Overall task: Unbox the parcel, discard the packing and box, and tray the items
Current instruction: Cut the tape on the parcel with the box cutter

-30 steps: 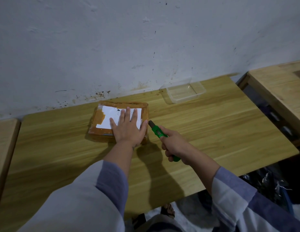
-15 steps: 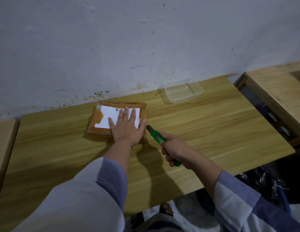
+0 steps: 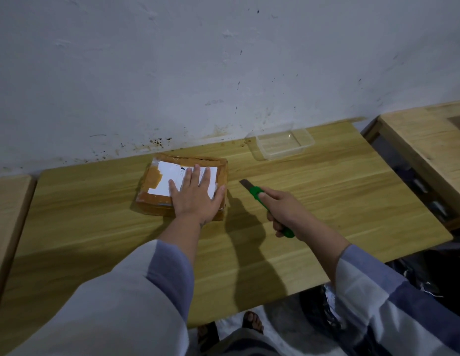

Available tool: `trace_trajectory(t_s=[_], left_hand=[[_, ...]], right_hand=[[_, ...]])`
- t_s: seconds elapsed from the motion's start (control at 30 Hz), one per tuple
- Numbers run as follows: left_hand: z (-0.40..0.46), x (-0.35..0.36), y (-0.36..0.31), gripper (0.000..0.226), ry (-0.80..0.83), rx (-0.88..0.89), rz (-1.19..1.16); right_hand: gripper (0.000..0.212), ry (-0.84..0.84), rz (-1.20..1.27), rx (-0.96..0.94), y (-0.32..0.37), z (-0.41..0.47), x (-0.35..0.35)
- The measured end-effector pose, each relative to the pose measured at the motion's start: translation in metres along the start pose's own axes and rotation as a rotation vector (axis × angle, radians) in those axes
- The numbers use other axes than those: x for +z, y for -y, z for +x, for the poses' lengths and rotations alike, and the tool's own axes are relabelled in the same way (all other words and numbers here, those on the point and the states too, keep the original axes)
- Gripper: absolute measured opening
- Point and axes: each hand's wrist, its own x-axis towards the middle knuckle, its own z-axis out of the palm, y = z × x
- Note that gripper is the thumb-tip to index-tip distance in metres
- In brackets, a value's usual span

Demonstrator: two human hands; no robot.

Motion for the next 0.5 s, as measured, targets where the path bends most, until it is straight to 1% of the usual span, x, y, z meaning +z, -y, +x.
trace_trajectory(t_s=[0.07, 0.17, 0.23, 0.37, 0.5], left_hand=[[-0.004, -0.001, 0.001, 0.074, 0.003, 0.004, 0.002], [-0.009, -0.001, 0.005, 0.073, -0.001, 0.018, 0.007], [-0.012, 0.000, 0.008, 0.072, -0.006, 0.021, 0.001], [-0.017, 0.003, 0.012, 0.072, -0.016, 0.022, -0.004], [-0.021, 0.006, 0.013, 0.072, -0.028, 0.026, -0.004]], right_hand=[[0.039, -0.055, 0.013, -0.012, 0.000, 0.011, -0.001], [0.042, -0.038, 0.057, -0.016, 0.001, 0.023, -0.001], [0.048, -0.020, 0.087, -0.009, 0.003, 0.027, -0.001], [0.063, 0.022, 0.047, -0.030, 0.006, 0.040, 0.001], [0.078, 0.087, 0.073, -0.022, 0.009, 0.064, 0.011]])
